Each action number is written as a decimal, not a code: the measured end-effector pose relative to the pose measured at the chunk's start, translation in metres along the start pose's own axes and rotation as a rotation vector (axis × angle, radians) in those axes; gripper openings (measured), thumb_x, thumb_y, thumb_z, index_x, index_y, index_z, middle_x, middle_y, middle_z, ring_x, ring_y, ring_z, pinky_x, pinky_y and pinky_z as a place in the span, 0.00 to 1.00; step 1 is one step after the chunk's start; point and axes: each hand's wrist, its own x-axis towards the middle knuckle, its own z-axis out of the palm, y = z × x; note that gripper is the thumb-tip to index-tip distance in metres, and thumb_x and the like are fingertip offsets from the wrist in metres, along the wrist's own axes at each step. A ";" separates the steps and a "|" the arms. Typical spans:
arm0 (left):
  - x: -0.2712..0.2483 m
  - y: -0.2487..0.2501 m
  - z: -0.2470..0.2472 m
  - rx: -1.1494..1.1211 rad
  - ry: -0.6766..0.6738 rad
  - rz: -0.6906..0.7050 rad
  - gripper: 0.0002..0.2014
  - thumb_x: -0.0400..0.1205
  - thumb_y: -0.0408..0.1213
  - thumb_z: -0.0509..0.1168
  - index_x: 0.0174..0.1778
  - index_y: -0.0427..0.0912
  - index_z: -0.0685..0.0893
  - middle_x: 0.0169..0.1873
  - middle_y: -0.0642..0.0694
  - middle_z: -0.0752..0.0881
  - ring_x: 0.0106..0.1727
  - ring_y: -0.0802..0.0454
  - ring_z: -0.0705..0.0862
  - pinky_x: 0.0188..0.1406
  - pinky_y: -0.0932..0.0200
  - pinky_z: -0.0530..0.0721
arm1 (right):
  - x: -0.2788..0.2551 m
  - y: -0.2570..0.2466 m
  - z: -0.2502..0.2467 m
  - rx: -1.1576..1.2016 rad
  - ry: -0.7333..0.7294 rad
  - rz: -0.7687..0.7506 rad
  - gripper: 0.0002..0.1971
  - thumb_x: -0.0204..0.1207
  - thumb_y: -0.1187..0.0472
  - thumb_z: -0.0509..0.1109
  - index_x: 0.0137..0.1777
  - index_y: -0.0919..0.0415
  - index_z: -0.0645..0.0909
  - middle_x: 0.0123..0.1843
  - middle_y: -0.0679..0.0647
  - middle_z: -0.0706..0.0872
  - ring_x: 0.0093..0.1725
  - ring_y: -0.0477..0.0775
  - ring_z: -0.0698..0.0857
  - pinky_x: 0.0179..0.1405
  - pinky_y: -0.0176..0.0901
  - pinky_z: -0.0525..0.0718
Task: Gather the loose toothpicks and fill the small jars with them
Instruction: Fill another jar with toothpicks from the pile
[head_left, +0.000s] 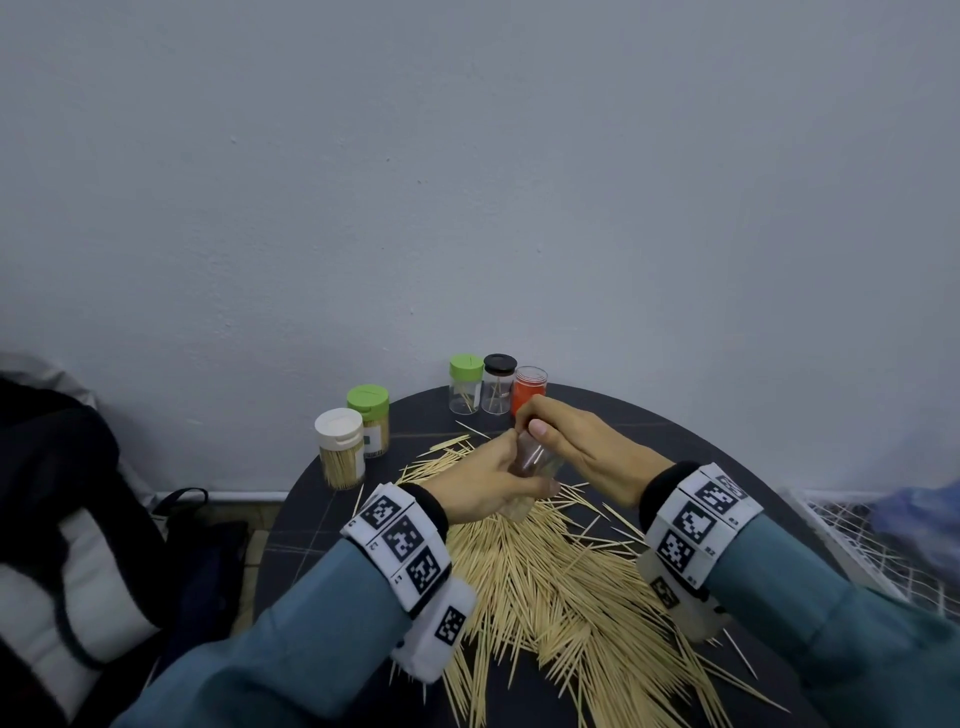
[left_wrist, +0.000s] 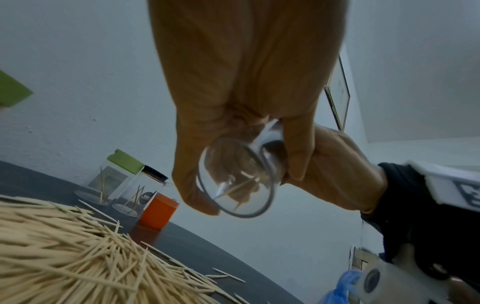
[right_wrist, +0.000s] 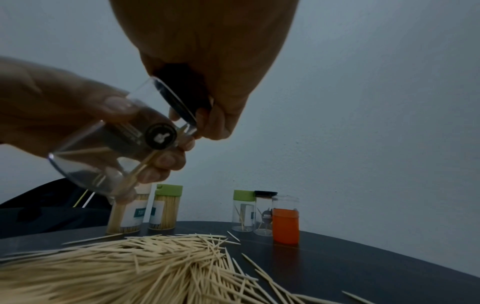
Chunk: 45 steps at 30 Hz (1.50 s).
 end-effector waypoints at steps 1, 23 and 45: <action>0.000 0.000 0.000 0.013 0.015 0.002 0.26 0.80 0.34 0.68 0.73 0.42 0.67 0.66 0.44 0.80 0.69 0.52 0.78 0.73 0.51 0.73 | 0.000 0.000 -0.001 0.007 0.000 0.007 0.27 0.77 0.38 0.45 0.54 0.59 0.73 0.45 0.44 0.77 0.43 0.39 0.76 0.45 0.29 0.74; -0.020 0.023 -0.001 0.064 0.120 0.147 0.24 0.79 0.51 0.66 0.64 0.40 0.73 0.55 0.43 0.85 0.55 0.50 0.84 0.60 0.52 0.81 | 0.002 0.001 -0.016 0.033 0.206 -0.013 0.13 0.84 0.50 0.50 0.51 0.57 0.72 0.34 0.42 0.76 0.32 0.36 0.76 0.35 0.27 0.72; -0.017 0.021 -0.003 0.123 0.248 0.149 0.18 0.79 0.43 0.69 0.62 0.45 0.73 0.54 0.56 0.83 0.57 0.58 0.84 0.64 0.54 0.79 | -0.090 0.101 -0.035 -0.626 -0.358 0.880 0.27 0.72 0.53 0.74 0.68 0.57 0.70 0.68 0.54 0.74 0.69 0.56 0.74 0.66 0.50 0.75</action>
